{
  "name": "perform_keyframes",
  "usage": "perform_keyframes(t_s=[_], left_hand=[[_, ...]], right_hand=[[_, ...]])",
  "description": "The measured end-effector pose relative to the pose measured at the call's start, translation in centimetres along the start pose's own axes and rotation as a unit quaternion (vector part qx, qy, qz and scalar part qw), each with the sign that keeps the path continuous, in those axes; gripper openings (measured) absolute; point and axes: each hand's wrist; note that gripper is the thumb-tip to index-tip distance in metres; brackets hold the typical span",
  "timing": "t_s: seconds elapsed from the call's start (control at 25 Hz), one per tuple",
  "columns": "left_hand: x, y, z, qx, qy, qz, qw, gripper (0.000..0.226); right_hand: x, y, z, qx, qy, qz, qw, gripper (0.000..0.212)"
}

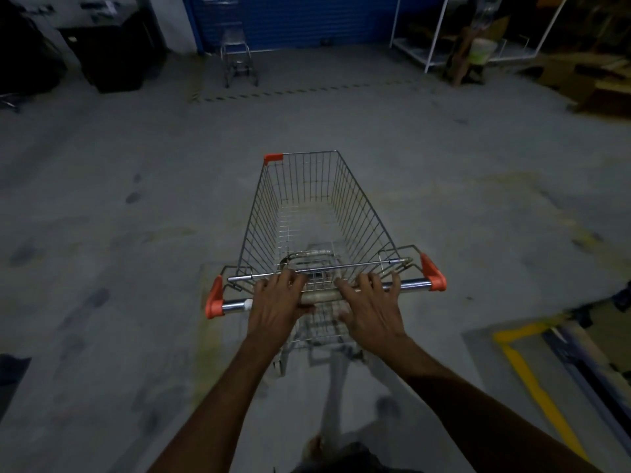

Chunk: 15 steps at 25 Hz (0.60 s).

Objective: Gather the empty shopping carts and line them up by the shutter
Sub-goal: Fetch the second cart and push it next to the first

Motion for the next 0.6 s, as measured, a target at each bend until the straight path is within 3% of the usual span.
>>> perform_keyframes(t_s=[0.12,0.28,0.4,0.6], left_hand=[[-0.9,-4.8,-1.0,0.043,0.015,0.01,0.999,0.09],[-2.8,-11.0,-3.2,0.06,0.012,0.029,0.998,0.103],[-3.9,-16.4,-5.1,0.027,-0.005,0.001,1.0,0.097],[-6.1,-26.3,-7.8,0.046,-0.025,-0.034,0.998,0.078]], right_hand=[[-1.3,-5.3,-0.8,-0.063,0.003,-0.061,0.996,0.087],[-2.8,-12.1,0.7,-0.057,-0.001,-0.067,0.996,0.091],[-4.4,-17.6,3.1,-0.026,-0.007,-0.042,0.999,0.09],[-6.8,-27.6,6.3,0.001,-0.012,-0.041,0.999,0.086]])
Point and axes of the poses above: each hand's wrist, its own y-axis away from the middle knuckle, its own x-axis out of the back of the hand, z = x × y, and after that the axes turned 6 degrees about x, right-handed
